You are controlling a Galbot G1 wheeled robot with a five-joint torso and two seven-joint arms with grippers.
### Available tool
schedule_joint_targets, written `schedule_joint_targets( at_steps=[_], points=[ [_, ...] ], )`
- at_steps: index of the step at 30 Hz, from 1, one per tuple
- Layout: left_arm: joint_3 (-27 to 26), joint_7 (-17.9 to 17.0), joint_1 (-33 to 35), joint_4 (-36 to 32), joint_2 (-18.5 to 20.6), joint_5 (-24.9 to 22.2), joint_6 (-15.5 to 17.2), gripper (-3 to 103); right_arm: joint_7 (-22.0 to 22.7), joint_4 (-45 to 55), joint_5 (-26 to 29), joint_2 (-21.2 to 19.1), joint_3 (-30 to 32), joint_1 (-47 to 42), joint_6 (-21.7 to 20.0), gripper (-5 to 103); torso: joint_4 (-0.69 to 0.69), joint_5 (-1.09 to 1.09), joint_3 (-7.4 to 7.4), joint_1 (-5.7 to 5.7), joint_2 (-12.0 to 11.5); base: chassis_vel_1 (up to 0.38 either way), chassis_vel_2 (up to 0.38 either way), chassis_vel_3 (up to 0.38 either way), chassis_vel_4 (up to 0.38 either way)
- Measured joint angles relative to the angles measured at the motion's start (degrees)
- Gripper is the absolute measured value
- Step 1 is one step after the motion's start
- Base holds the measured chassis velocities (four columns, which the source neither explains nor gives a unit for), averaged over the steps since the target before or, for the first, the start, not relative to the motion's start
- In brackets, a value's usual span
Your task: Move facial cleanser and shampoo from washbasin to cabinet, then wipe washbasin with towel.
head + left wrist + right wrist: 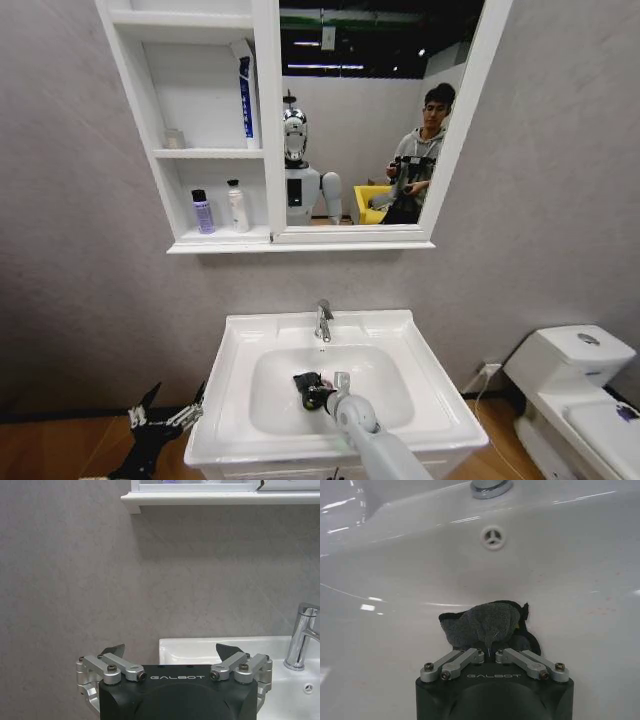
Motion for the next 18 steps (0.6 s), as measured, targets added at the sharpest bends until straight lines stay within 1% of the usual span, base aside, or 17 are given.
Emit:
schedule_joint_targets(
  at_steps=[1, 2, 3, 4, 5, 7, 8, 10, 12, 14, 15, 17, 18],
  points=[
    [0.0, 0.0, 0.0, 0.0, 0.0, 0.0, 0.0, 100, 0.0, 0.0, 0.0, 0.0, 0.0, 0.0, 0.0, 5, 0.00, 0.00, 0.00, 0.00, 0.0, 0.000, 0.000, 0.000, 0.000],
    [0.0, 0.0, 0.0, 0.0, 0.0, 0.0, 0.0, 100, -0.5, 0.4, -2.6, -1.2, 1.4, -1.0, 0.9, 5, -0.02, 0.00, 0.00, 0.00, 0.0, 0.000, 0.000, 0.000, 0.000],
    [0.0, 0.0, 0.0, 0.0, 0.0, 0.0, 0.0, 100, -0.8, 1.0, -4.1, -2.3, 2.6, -1.9, 1.4, 5, -0.04, 0.00, 0.00, 0.00, 0.0, 0.000, 0.000, 0.000, 0.000],
    [0.0, 0.0, 0.0, 0.0, 0.0, 0.0, 0.0, 100, -1.1, 1.6, -5.1, -3.5, 3.7, -2.7, 1.8, 5, -0.04, 0.00, 0.00, 0.00, 0.0, 0.000, 0.000, 0.000, 0.000],
    [0.0, 0.0, 0.0, 0.0, 0.0, 0.0, 0.0, 100, -1.1, 1.6, -5.1, -3.5, 3.7, -2.7, 1.8, 5, -0.04, 0.00, 0.00, 0.00, 0.0, 0.000, 0.000, 0.000, 0.000],
    [0.0, 0.0, 0.0, 0.0, 0.0, 0.0, 0.0, 100, -1.8, 2.3, -7.7, -5.5, 6.1, -4.0, 3.0, 5, -0.04, 0.00, 0.00, 0.00, 0.0, 0.000, 0.000, 0.000, 0.000],
    [0.0, 0.0, 0.0, 0.0, 0.0, 0.0, 0.0, 100, -1.8, 2.3, -7.7, -5.5, 6.1, -4.0, 3.0, 5, -0.04, 0.00, 0.00, 0.00, 0.0, 0.000, 0.000, 0.000, 0.000],
    [0.0, 0.0, 0.0, 0.0, 0.0, 0.0, 0.0, 100, -2.5, 1.9, -10.1, -6.7, 7.0, -4.2, 4.7, 5, -0.02, -0.01, 0.00, 0.00, 0.0, 0.000, 0.000, 0.000, 0.000],
    [0.0, 0.0, 0.0, 0.0, 0.0, 0.0, 0.0, 100, -2.8, 1.3, -10.4, -6.5, 6.8, -3.9, 5.0, 5, -0.03, -0.01, 0.00, 0.00, 0.0, 0.000, 0.000, 0.000, 0.000],
    [0.0, 0.0, 0.0, 0.0, 0.0, 0.0, 0.0, 100, -3.0, -0.2, -10.0, -5.1, 5.7, -2.6, 5.2, 5, -0.03, -0.02, 0.00, 0.00, 0.0, 0.000, 0.000, 0.000, 0.000],
    [0.0, 0.0, 0.0, 0.0, 0.0, 0.0, 0.0, 100, -3.0, -0.2, -10.0, -5.1, 5.7, -2.6, 5.2, 5, -0.03, -0.02, 0.00, 0.00, 0.0, 0.000, 0.000, 0.000, 0.000],
    [0.0, 0.0, 0.0, 0.0, 0.0, 0.0, 0.0, 100, -3.1, -1.5, -7.1, -2.7, 3.7, -1.0, 4.3, 5, 0.01, 0.00, 0.00, 0.00, 0.0, 0.000, 0.000, 0.000, 0.000],
    [0.0, 0.0, 0.0, 0.0, 0.0, 0.0, 0.0, 100, -3.1, -1.5, -7.1, -2.7, 3.7, -1.0, 4.3, 5, 0.01, 0.00, 0.00, 0.00, 0.0, 0.000, 0.000, 0.000, 0.000]
  ],
)
